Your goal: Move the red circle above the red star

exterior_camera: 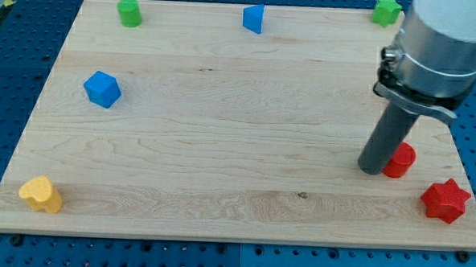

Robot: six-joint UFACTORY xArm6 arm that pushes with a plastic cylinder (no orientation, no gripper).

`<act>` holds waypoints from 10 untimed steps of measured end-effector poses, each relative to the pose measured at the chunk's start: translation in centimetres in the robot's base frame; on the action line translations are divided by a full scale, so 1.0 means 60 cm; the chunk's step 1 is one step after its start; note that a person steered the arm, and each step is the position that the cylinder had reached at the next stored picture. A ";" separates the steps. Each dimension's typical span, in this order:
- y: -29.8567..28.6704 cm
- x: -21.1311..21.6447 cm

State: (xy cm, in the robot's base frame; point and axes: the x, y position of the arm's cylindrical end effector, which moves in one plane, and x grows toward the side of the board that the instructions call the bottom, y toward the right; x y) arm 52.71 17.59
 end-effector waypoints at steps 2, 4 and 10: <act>0.019 -0.007; 0.008 -0.046; 0.081 0.007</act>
State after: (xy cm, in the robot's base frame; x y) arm 53.15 22.43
